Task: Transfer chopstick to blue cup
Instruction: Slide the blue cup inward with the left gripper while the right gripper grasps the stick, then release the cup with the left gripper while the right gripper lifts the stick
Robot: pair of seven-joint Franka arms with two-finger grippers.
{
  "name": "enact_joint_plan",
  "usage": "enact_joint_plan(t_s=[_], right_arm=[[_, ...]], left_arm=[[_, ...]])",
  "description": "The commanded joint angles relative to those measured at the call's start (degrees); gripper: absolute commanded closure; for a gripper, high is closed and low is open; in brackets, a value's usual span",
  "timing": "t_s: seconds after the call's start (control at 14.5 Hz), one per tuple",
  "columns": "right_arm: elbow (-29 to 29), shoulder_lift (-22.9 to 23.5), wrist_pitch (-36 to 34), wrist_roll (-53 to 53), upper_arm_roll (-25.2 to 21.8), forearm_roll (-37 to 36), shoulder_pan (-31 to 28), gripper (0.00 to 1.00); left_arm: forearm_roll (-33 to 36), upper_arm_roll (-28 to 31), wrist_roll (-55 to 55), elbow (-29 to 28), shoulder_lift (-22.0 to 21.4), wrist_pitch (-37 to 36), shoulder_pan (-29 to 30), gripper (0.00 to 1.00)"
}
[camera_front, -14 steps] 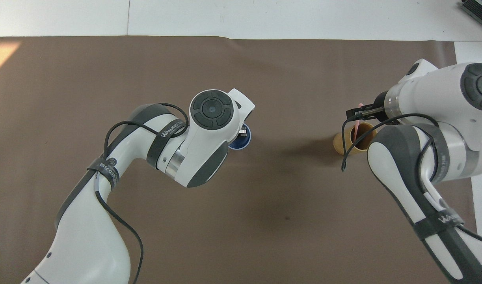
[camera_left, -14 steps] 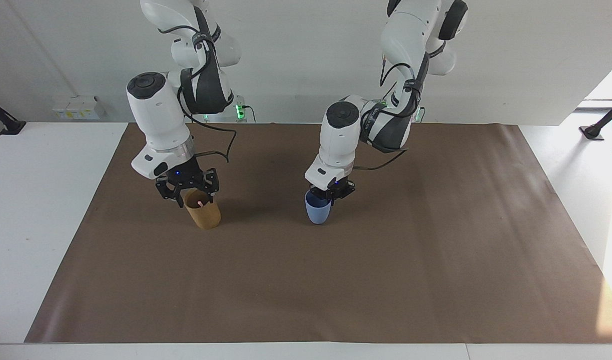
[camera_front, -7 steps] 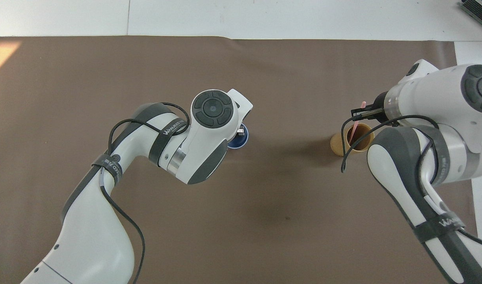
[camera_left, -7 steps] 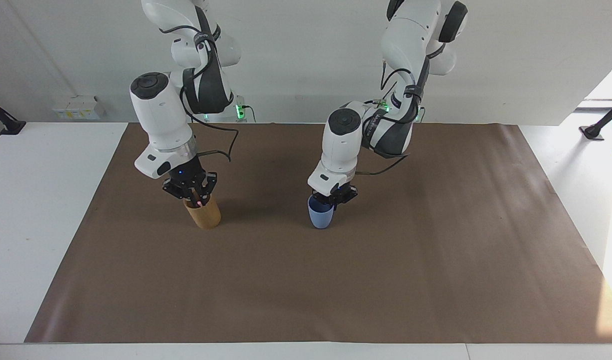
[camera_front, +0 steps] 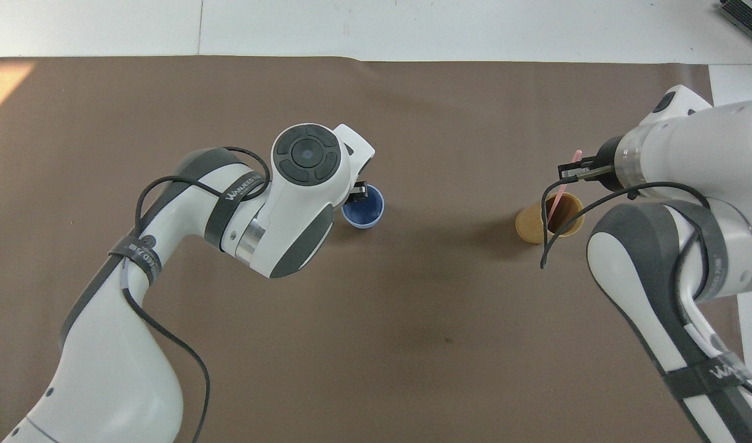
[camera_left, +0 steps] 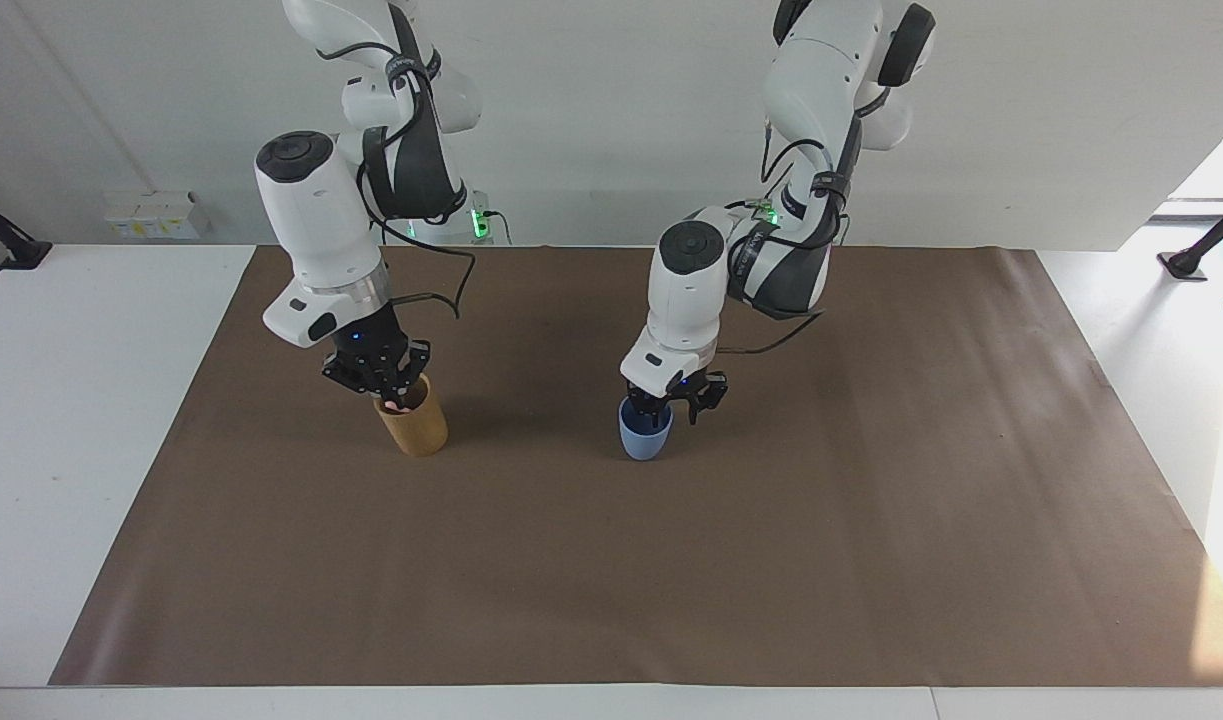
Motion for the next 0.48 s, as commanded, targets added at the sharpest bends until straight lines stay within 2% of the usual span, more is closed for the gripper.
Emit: enact_joint_plan(t_s=[0.0, 0.21, 0.42], right_arm=[[-1.48, -5.74, -0.59, -0.41, 0.32, 0.13, -0.58, 1.00], [-1.40, -9.27, -0.59, -0.24, 0.32, 0.13, -0.14, 1.00], [-1.31, -10.15, 0.90, 2.13, 0.41, 1.09, 2.22, 1.00]], left_arm=[[1.00, -0.45, 3.05, -0.75, -5.79, -4.40, 3.26, 0.00], [-0.14, -0.62, 14.81, -1.45, -11.33, -9.67, 9.66, 0.00], [-2.07, -0.54, 27.20, -1.63, -15.20, -15.65, 15.81, 0.00]])
